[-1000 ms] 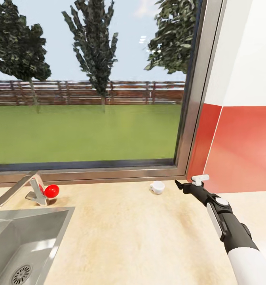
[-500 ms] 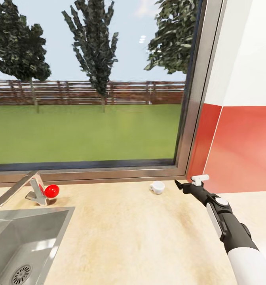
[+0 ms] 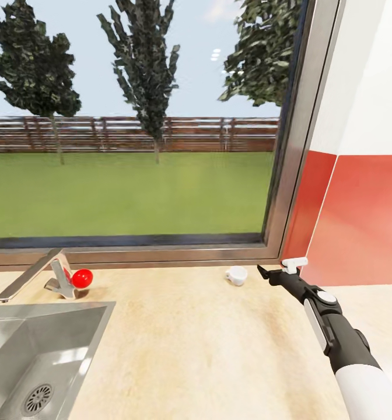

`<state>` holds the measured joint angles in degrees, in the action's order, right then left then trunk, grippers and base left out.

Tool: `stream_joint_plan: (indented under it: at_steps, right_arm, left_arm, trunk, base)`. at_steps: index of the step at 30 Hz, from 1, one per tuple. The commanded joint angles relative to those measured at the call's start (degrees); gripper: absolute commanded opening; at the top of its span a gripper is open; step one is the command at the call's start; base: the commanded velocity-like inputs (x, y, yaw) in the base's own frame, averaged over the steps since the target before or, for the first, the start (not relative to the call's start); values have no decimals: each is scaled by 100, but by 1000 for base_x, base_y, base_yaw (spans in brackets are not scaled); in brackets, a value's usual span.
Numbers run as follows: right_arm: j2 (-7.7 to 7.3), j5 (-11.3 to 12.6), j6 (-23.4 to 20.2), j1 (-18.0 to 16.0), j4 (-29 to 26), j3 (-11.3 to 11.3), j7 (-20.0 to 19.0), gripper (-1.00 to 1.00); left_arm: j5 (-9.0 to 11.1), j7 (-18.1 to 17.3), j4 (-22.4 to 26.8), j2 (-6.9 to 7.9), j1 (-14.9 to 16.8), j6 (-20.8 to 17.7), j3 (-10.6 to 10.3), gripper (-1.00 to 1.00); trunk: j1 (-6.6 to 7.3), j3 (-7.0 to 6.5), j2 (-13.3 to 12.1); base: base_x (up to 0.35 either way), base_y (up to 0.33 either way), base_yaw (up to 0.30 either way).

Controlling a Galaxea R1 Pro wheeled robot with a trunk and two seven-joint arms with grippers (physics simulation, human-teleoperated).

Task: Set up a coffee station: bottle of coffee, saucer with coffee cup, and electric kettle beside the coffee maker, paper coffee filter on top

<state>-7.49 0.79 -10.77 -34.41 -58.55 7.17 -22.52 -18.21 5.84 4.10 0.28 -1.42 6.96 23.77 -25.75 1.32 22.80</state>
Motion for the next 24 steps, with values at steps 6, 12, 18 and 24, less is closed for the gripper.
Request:
stream_joint_plan:
  at_steps: [6,12,18,24]
  right_arm:
    - [2,9,-35,-4,-7,13,-33,100]
    - [16,-17,-73,-8,204,2,161,100]
    - [441,0,-1177,-121,-197,-442,1698,100]
    - [1140,6,-1679,-1005,430,-922,3056,100]
  left_arm:
    - [-60,13,3,6,1,16,40,100]
    - [-60,-10,-6,49,7,2,26,100]
    - [-67,-21,-13,59,-9,-2,23,100]
    - [-69,-21,-59,60,-76,1,15,100]
  trunk:
    - [-4,12,12]
    - [-4,12,12]
    - [-4,12,12]
    - [-4,12,12]
  base:
    - [0,0,1]
    - [0,0,0]
    - [0,0,0]
    - [0,0,0]
